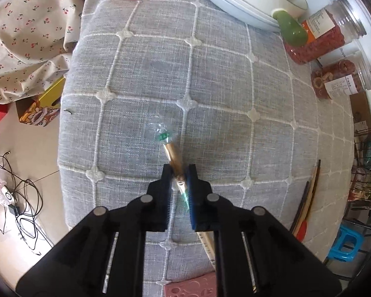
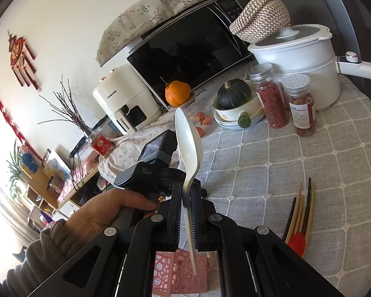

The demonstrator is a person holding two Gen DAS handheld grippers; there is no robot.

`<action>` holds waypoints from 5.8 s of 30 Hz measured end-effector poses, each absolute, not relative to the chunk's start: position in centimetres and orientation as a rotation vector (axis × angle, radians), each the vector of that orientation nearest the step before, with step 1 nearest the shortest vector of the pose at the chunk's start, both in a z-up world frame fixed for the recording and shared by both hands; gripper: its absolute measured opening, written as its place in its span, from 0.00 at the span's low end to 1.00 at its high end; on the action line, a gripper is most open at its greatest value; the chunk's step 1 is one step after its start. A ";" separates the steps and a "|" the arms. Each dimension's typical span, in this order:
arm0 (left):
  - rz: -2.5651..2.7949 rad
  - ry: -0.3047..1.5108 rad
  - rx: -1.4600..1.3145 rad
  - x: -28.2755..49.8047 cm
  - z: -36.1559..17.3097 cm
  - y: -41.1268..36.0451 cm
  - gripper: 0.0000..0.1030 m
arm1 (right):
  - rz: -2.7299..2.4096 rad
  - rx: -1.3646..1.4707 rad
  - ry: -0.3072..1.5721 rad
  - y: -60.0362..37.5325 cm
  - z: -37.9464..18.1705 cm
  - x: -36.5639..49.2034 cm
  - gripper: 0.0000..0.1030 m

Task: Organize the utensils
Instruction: 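Lower the wrapped chopsticks into the pink holder with the left tool, then lower the white spoon into the pink holder and open the right tool, then move both tools back over the chopstick bundle and red spoon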

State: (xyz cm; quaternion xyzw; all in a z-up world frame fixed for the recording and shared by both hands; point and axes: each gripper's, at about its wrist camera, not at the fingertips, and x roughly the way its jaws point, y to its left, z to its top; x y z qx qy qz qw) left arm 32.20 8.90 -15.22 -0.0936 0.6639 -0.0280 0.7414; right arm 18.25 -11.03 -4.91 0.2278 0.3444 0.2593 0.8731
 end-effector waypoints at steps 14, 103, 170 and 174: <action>-0.072 0.870 -0.228 26.5 -2.0 10.5 0.05 | 0.529 0.493 0.645 -11.8 -3.7 17.4 0.07; -0.075 0.738 -0.390 12.8 0.7 13.2 0.41 | 0.520 0.041 0.906 -3.2 -7.5 28.8 0.37; -0.135 1.298 -0.013 15.7 -12.8 -9.3 0.41 | 0.109 0.419 1.171 -27.0 -6.3 14.4 0.69; -0.122 1.316 -0.008 16.3 -14.0 -9.9 0.29 | 0.142 0.473 1.176 -27.3 -6.1 14.5 0.60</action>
